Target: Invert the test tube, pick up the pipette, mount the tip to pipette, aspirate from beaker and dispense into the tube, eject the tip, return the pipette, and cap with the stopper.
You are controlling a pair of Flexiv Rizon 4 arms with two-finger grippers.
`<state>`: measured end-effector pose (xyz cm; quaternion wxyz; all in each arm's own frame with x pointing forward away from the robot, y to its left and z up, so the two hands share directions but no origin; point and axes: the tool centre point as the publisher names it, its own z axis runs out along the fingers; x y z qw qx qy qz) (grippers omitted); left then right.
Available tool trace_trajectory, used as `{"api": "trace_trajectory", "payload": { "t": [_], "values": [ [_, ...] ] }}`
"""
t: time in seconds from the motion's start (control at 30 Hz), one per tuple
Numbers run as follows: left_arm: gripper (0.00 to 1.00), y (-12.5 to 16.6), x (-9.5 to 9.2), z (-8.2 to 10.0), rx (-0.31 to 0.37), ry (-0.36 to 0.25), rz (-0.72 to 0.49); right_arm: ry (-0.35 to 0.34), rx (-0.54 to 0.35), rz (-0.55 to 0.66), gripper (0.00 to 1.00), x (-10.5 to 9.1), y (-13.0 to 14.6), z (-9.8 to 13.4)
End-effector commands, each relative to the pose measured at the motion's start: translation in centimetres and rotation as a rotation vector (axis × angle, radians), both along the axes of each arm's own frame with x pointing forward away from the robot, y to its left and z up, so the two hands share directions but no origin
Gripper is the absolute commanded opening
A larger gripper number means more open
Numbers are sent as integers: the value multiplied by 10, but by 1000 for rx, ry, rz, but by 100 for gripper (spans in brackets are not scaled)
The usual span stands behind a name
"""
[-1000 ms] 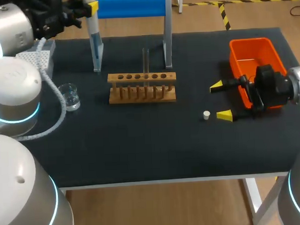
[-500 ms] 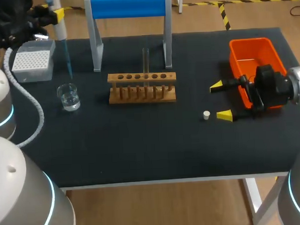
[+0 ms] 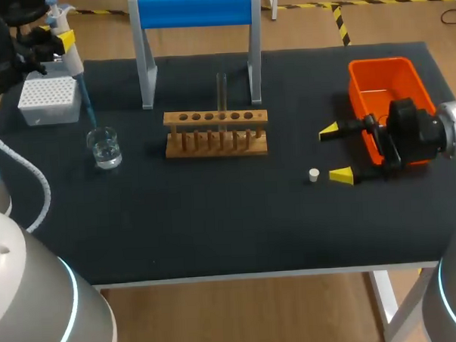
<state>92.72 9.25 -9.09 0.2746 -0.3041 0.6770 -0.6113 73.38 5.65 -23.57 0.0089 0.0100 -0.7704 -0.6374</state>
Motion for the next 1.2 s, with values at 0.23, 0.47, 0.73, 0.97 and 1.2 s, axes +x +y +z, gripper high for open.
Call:
{"api": "trace_trajectory", "payload": {
  "t": [0.23, 0.47, 0.73, 0.97, 1.2],
  "values": [
    [0, 4, 6, -10, -21, -56, -27, -1, -3, -1, 100, -1, -1, 1],
    [0, -1, 9, -15, 5, -52, -53, -1, -3, -1, 100, -1, -1, 1],
    [0, -5, 10, -17, 56, -46, -63, -1, -3, -1, 100, -1, -1, 1],
    [0, -6, 10, -18, 48, -46, -66, -1, -3, -1, 100, -1, -1, 1],
    [0, -6, 9, -19, 41, -47, -65, -1, -3, -1, 100, -1, -1, 1]
  ]
}}
